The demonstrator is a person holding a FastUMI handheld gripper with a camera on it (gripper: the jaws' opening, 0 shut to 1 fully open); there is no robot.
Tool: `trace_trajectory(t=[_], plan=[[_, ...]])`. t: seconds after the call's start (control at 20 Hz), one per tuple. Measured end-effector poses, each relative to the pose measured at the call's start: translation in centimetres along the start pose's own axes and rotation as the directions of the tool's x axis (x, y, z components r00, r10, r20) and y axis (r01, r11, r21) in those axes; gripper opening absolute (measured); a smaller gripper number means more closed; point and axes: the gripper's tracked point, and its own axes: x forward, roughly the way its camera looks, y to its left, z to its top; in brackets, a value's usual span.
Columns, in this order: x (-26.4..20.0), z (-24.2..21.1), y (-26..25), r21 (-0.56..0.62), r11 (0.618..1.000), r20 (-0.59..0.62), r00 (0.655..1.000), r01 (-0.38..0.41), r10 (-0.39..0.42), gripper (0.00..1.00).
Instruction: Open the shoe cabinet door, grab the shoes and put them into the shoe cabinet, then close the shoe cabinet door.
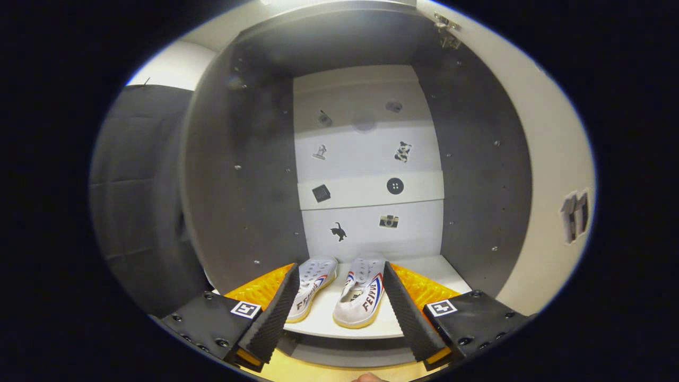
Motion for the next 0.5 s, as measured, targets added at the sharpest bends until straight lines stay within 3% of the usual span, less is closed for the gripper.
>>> trace_trajectory(t=[0.5], plan=[[-14.1, 2.8, -0.2, -0.007, 0.999, 0.065, 0.997, -0.052, 0.052, 0.97]])
